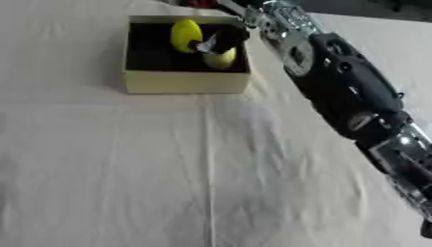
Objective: Pick up objects on the table and place them in the box.
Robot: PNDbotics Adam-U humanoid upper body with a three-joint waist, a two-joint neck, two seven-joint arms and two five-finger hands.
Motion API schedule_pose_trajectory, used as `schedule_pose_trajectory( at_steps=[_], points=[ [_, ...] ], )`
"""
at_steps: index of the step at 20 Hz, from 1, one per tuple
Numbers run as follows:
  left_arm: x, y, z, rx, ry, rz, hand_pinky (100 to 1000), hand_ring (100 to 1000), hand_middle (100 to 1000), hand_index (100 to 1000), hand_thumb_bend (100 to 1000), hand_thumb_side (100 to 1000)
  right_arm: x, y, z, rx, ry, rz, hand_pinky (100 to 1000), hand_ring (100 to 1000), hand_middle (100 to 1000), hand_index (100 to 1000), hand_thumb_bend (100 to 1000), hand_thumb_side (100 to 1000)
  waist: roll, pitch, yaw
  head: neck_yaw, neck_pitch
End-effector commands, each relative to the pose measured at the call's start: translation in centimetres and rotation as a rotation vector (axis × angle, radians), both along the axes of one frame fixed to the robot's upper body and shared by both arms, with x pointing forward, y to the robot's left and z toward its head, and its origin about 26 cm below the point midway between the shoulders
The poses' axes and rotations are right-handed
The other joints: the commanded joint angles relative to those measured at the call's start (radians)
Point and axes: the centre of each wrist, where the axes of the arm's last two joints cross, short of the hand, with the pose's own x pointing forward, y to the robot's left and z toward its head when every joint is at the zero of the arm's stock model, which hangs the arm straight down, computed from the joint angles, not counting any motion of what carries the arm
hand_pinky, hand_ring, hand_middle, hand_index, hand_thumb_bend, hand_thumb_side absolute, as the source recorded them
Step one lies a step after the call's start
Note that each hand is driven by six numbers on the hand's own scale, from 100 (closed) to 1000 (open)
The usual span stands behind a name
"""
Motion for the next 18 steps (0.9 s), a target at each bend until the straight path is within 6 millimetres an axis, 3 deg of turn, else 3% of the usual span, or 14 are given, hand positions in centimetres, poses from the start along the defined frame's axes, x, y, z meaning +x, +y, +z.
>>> schedule_pose_trajectory(
  at_steps=[1,2,7,10,11,13,14,18],
  points=[
    [-0.3,-0.1,0.5,0.009,-0.019,-0.011,839,817,716,820,135,726,-0.4,0.1,1.9,-0.028,-0.029,0.012,875,802,850,928,512,337,0.011,-0.025,-0.002,0.003,-0.008],
    [-0.3,-0.1,0.5,0.009,-0.019,-0.011,839,817,715,820,134,726,-0.4,0.1,2.0,-0.035,-0.021,0.015,874,792,839,921,544,274,0.012,-0.025,-0.002,0.003,-0.008],
    [-0.3,-0.1,0.5,0.008,-0.016,-0.012,839,815,712,820,131,729,-0.8,0.1,2.7,0.006,-0.021,0.045,872,779,833,913,487,304,0.015,-0.025,-0.006,0.004,-0.006],
    [-0.3,0.0,0.5,0.009,-0.016,-0.007,839,813,711,819,128,729,-2.1,-0.2,4.2,0.060,-0.056,0.077,868,772,838,914,445,318,0.015,-0.024,-0.009,0.010,-0.002],
    [-0.3,0.1,0.5,0.009,-0.016,-0.003,839,813,711,819,128,728,-2.8,-0.4,5.0,0.083,-0.078,0.091,868,771,837,913,438,320,0.015,-0.024,-0.011,0.014,-0.001],
    [-0.3,0.2,0.6,0.008,-0.020,0.006,839,813,711,819,128,725,-4.8,-1.2,6.7,0.157,-0.132,0.114,862,755,830,901,347,339,0.015,-0.024,-0.016,0.028,0.000],
    [-0.3,0.3,0.6,0.009,-0.022,0.011,838,813,711,819,129,722,-5.9,-1.6,7.5,0.201,-0.154,0.127,860,748,827,891,255,378,0.015,-0.024,-0.018,0.038,0.000],
    [-0.3,0.7,0.8,0.016,-0.035,0.035,838,813,712,819,129,712,-11.2,-3.7,9.5,0.344,-0.232,0.186,853,740,804,859,105,389,0.021,-0.023,-0.030,0.082,0.004]
  ],
)
